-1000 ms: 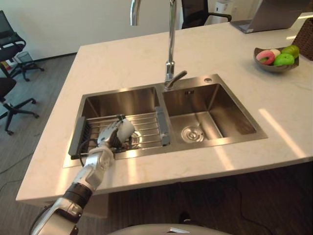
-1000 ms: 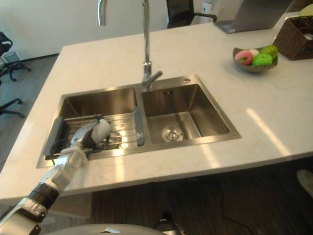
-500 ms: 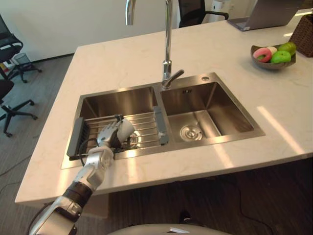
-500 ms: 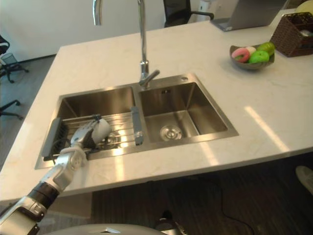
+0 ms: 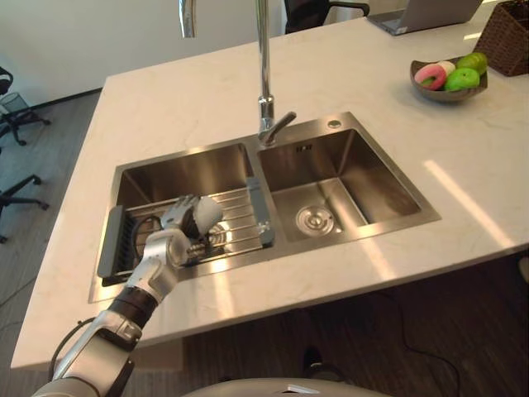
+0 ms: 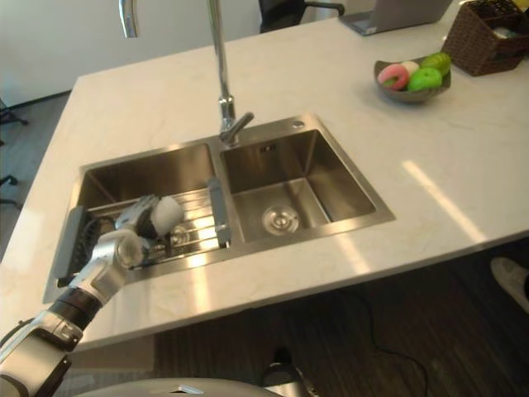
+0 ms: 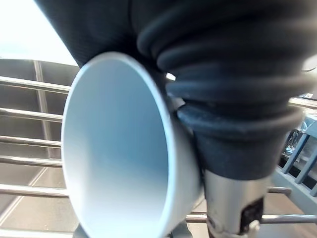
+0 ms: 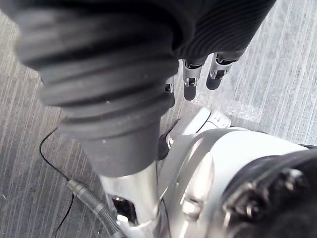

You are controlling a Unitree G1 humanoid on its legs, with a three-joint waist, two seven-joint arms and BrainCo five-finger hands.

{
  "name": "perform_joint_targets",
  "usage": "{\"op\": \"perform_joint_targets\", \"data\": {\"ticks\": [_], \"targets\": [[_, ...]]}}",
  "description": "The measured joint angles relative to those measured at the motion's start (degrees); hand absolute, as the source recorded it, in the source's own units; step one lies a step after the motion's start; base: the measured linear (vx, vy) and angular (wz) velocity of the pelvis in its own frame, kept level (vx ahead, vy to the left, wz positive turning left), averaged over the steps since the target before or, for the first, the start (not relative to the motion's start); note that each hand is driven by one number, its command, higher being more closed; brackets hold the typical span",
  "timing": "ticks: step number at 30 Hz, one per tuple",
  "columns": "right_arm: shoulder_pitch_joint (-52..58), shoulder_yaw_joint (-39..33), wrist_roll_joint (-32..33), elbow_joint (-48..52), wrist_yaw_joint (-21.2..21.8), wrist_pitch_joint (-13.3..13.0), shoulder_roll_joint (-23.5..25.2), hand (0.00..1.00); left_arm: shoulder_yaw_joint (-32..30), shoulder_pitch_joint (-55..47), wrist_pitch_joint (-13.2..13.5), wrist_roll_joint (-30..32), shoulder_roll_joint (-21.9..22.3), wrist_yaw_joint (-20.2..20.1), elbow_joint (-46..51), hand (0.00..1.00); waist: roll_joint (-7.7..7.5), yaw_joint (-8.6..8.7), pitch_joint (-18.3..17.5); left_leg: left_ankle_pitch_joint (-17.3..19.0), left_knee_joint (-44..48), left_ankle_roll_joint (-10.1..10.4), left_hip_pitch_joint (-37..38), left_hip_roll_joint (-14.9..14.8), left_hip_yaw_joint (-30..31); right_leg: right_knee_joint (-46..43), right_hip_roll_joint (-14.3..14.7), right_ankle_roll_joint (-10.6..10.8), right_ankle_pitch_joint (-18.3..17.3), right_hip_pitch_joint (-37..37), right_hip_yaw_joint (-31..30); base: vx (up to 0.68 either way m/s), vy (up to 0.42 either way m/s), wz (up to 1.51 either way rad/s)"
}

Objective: Walk over to the sink, pick up the cup, carry it to the dishwasher, place the cup inside the dishwasher, then close the dishwasher door

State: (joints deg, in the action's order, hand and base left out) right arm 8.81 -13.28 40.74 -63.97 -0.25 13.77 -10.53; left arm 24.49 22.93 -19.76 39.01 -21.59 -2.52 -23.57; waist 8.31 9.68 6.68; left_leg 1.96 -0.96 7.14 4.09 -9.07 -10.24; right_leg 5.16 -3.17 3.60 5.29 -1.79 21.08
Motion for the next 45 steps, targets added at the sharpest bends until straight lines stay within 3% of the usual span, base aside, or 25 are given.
{"op": "perform_joint_targets", "data": {"ticks": [4,8,17,18,23,27,31,33,34,35,37,39,43,45], "targets": [[0.0,0.1,0.0,0.0,0.1,-0.2,0.0,0.00,-0.1,0.2,-0.4,0.6,-0.3,-1.5,0.0,0.00,-0.02,0.16,0.1,0.2,0.0,-0.1,0.0,0.0,-0.7,0.0,0.0,0.1,0.0,0.0,-0.3,0.00,0.016,-0.04],[0.0,0.1,0.0,0.1,0.2,-0.3,0.0,0.00,0.0,1.2,-1.8,2.2,-0.3,-6.2,-1.8,0.00,0.04,0.63,0.3,0.3,0.0,-0.1,0.0,-0.1,-0.7,0.0,0.2,0.1,0.0,0.0,-0.5,0.00,0.006,-0.02],[0.0,1.3,-0.3,0.1,0.3,-1.1,-1.0,0.00,-0.1,4.6,-9.1,6.9,-1.7,-18.6,-2.2,0.00,1.56,1.97,1.1,1.3,0.9,0.6,0.1,-0.5,-1.1,0.0,0.6,0.0,-0.2,0.1,-1.8,0.03,0.018,-0.08],[0.0,1.3,-0.4,0.1,0.3,-1.1,-1.0,0.00,-0.1,4.8,-9.6,7.5,-1.8,-19.6,-2.2,1.00,1.56,2.22,1.1,1.3,0.9,0.6,0.2,-0.5,-1.1,0.0,0.6,0.1,-0.2,0.1,-1.8,0.04,0.022,0.00],[0.0,1.3,-0.6,0.1,0.4,-1.3,-1.0,0.00,0.3,5.0,-10.1,8.5,-2.0,-20.1,-2.2,1.00,1.56,2.60,1.1,1.7,0.9,0.0,0.4,-0.1,-1.1,0.0,0.4,0.1,-0.3,-0.2,-1.7,0.01,0.011,0.00],[0.0,1.4,-0.6,0.1,0.8,-1.6,-1.0,0.00,0.5,4.9,-8.3,8.4,-2.1,-18.2,-2.7,1.00,1.55,2.51,1.1,1.7,1.0,0.0,0.2,-0.1,-0.9,0.0,0.4,0.2,-0.3,-0.2,-1.6,0.00,0.012,0.03],[0.0,2.0,-0.6,0.1,0.9,-1.9,-1.2,0.00,0.9,4.2,-2.4,6.0,-2.7,-12.0,-4.2,1.00,1.55,1.95,1.1,1.7,1.3,0.0,0.0,-0.1,-0.6,0.0,0.4,0.1,-0.3,-0.2,-1.4,0.00,0.006,0.02],[0.0,2.6,-0.6,0.1,0.9,-2.3,-1.3,0.00,1.4,2.9,4.3,3.5,-4.0,-6.4,-4.7,1.00,1.56,1.94,1.1,1.7,1.2,0.0,-0.1,-0.1,-0.6,0.0,0.4,0.1,-0.3,-0.2,-1.3,0.00,0.000,0.00],[0.0,2.6,-0.6,0.1,0.9,-2.3,-1.3,0.00,2.2,2.6,6.4,2.6,-4.6,-4.6,-4.6,1.00,1.55,1.95,1.2,1.7,1.2,0.0,-0.1,-0.1,-0.5,0.0,0.3,0.2,-0.3,-0.2,-1.3,0.03,0.022,0.04],[0.0,2.9,-0.6,0.1,0.9,-2.3,-1.3,0.00,3.0,1.8,11.5,-0.6,-5.4,-0.5,-4.7,1.00,1.55,1.89,1.2,1.7,1.0,0.0,-0.1,-0.1,-0.3,0.0,0.3,0.2,-0.5,-0.2,-1.0,0.03,0.021,0.06],[0.0,3.2,-0.5,0.2,0.9,-2.4,-1.4,0.00,3.5,0.8,16.1,-4.9,-5.8,4.6,-4.4,1.00,1.47,2.04,1.5,1.7,0.9,0.0,0.0,0.0,0.1,0.0,0.2,0.3,-0.6,-0.4,-0.4,0.05,0.023,0.14],[-0.2,3.8,-0.1,0.3,0.9,-2.6,-1.4,0.00,4.1,-0.9,21.4,-11.1,-5.5,12.7,-2.2,1.00,1.14,1.92,2.5,1.7,0.9,0.0,0.0,0.1,0.9,0.0,0.1,0.3,-0.8,-0.6,0.4,0.07,0.026,0.18],[-0.6,4.2,0.6,0.3,1.1,-2.8,-1.4,0.00,0.9,-7.2,27.0,-19.9,-5.5,20.3,5.2,1.00,1.06,1.62,4.4,0.9,0.8,-0.1,0.0,0.1,1.9,0.0,0.1,-0.1,-1.0,-1.3,1.6,0.08,0.023,0.14],[-0.8,4.2,0.6,0.3,1.3,-2.7,-1.3,0.00,-4.7,-12.3,29.8,-23.0,-5.5,24.2,11.7,1.00,0.00,0.87,5.5,0.8,0.6,0.0,-0.3,-0.1,2.5,-0.3,0.1,-0.2,-1.3,-1.3,2.2,0.08,0.026,0.13]]}}
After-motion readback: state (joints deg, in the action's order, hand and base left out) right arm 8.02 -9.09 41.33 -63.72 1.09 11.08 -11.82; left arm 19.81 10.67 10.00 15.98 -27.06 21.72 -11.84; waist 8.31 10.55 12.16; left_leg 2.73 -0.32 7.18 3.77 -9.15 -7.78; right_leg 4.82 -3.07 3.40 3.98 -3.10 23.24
